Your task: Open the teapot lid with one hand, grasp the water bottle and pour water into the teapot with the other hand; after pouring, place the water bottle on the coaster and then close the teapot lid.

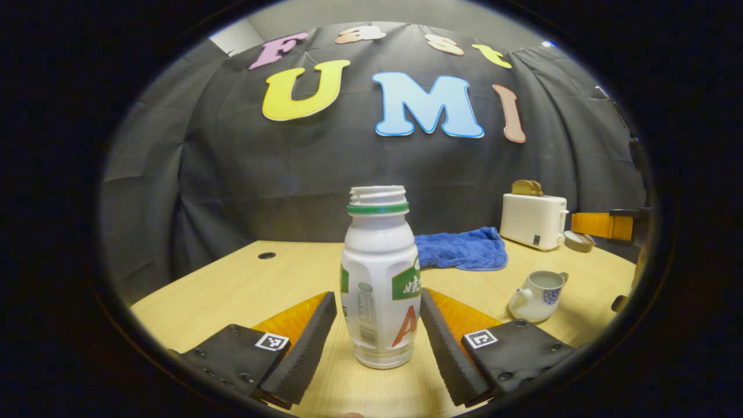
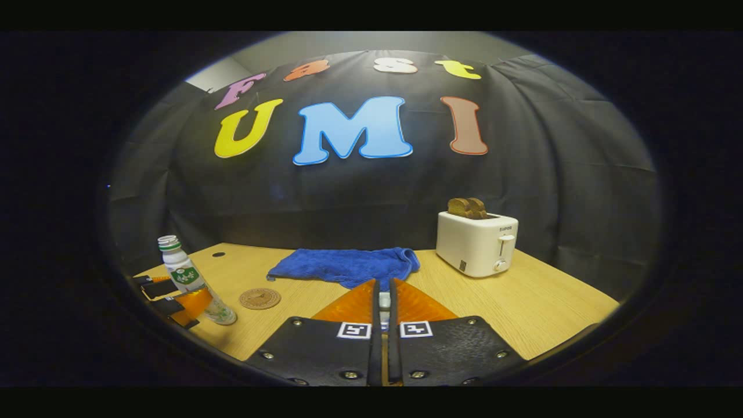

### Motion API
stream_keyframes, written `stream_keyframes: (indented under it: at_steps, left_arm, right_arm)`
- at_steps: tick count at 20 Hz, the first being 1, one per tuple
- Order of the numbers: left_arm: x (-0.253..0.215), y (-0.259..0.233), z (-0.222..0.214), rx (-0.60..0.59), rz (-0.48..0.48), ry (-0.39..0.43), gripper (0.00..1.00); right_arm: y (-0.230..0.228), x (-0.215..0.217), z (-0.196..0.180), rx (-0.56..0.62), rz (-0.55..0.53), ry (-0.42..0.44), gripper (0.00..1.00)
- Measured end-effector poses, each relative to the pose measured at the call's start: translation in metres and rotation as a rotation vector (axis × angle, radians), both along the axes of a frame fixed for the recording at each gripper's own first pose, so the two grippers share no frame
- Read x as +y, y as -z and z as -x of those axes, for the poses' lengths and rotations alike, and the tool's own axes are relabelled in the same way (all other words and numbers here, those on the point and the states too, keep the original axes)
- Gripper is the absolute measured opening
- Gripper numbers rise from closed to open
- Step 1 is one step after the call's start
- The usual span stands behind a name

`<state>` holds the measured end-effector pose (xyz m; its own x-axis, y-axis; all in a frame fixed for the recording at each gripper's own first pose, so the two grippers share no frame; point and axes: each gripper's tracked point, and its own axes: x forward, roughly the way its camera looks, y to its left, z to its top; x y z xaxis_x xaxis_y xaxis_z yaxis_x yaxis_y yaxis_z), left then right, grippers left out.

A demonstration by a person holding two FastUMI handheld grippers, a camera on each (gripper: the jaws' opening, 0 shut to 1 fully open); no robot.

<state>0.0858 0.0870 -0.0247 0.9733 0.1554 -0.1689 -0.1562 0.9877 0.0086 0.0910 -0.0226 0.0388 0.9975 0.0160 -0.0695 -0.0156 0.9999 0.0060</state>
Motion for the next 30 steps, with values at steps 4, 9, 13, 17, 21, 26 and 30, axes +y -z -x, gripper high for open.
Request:
stream_keyframes:
  at_steps: [4, 9, 13, 17, 21, 26, 30]
  left_arm:
    - [-0.002, 0.010, -0.007, 0.028, -0.005, 0.005, 0.92]
    - [-0.004, 0.009, -0.015, 0.028, -0.037, 0.002, 0.90]
    - [-0.006, 0.007, -0.014, 0.049, -0.048, 0.011, 0.82]
    - [-0.009, 0.009, -0.018, 0.067, -0.075, 0.024, 0.85]
    - [-0.010, -0.001, -0.019, 0.083, -0.206, 0.030, 0.79]
    - [-0.020, -0.023, -0.023, 0.067, -0.466, 0.052, 0.84]
    - [-0.036, -0.028, -0.026, 0.081, -0.625, 0.089, 0.75]
  right_arm:
    - [0.006, -0.004, -0.003, 0.006, -0.004, -0.006, 0.04]
    - [0.017, -0.005, -0.007, 0.024, -0.019, -0.021, 0.04]
    - [0.021, -0.010, -0.007, 0.029, -0.030, -0.019, 0.04]
    - [0.023, -0.016, -0.005, 0.030, -0.050, -0.013, 0.04]
    - [0.020, -0.024, -0.002, 0.022, -0.069, -0.004, 0.04]
    - [0.018, -0.038, 0.003, 0.010, -0.073, 0.014, 0.04]
    - [0.021, -0.053, 0.007, 0.011, -0.085, 0.034, 0.04]
